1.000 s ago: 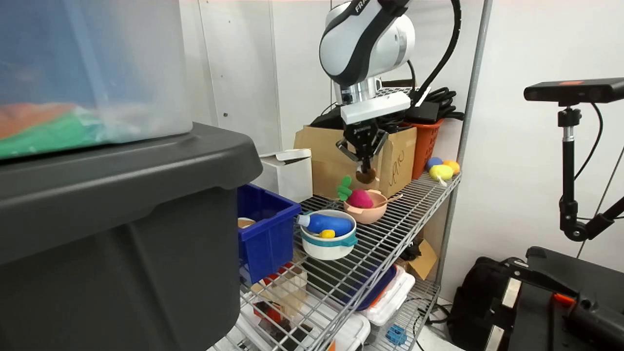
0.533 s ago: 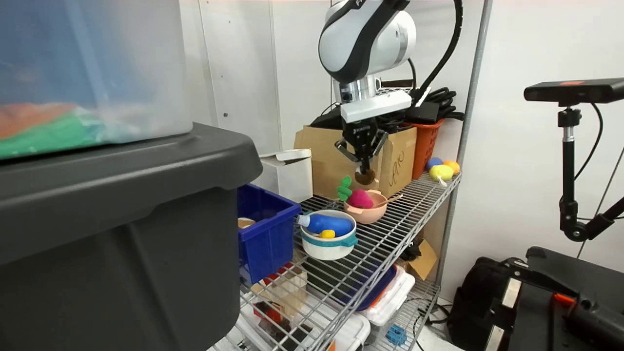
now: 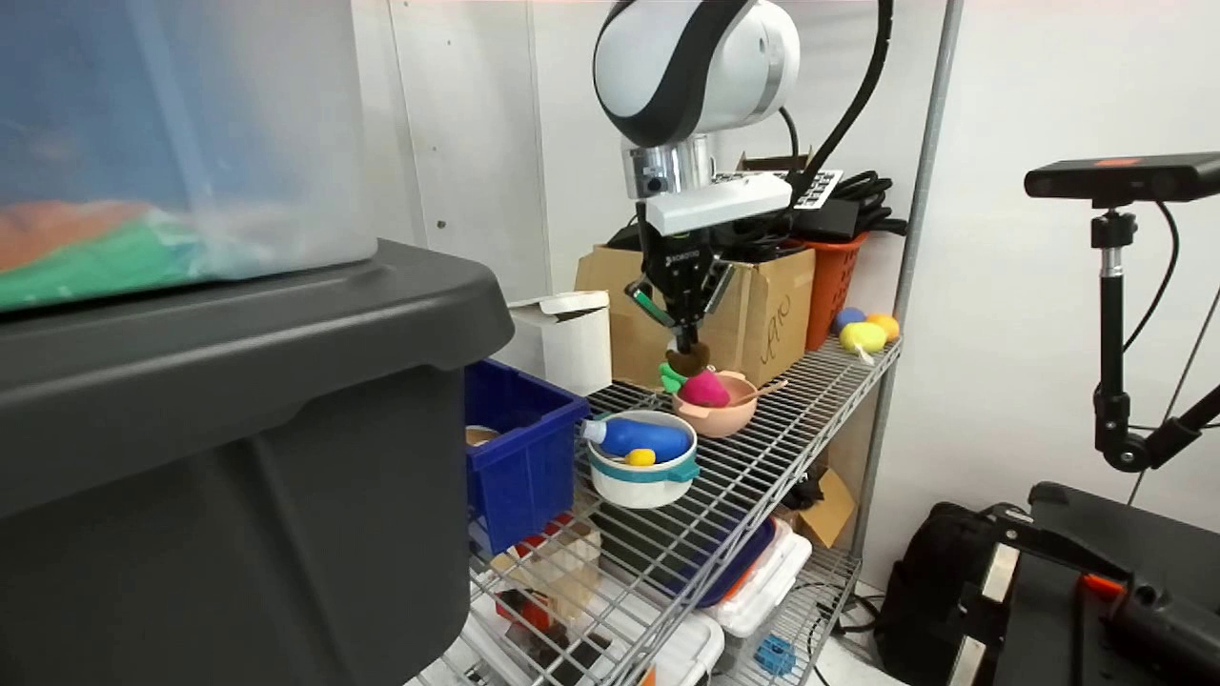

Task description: Move the brown doll to the left bowl

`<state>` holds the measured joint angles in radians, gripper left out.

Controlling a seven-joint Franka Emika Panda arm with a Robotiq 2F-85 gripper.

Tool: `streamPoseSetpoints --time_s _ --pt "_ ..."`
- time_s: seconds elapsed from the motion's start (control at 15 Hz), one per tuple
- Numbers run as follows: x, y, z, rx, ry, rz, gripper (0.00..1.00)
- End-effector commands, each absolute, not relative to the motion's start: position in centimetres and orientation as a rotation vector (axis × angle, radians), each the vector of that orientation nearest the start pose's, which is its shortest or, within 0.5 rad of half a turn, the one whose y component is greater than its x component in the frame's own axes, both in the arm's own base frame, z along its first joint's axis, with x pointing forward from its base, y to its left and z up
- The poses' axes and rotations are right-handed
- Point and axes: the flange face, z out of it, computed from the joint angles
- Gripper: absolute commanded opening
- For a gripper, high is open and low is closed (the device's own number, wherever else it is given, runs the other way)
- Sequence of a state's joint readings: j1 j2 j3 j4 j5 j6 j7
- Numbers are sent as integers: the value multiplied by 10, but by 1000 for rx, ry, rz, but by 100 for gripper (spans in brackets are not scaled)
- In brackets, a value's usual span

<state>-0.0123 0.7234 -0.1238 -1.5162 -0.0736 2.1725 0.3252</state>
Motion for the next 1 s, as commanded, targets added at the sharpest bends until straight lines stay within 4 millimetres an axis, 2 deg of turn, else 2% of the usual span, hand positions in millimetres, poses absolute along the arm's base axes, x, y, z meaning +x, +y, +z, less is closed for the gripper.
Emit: streamPoseSetpoints --time_s 0.0,0.47,0.93 --pt "689 -74 244 -3197 498 115 2" --pt "687 -63 238 -3185 284 145 2" --pt "687 -67 238 -3160 97 158 2"
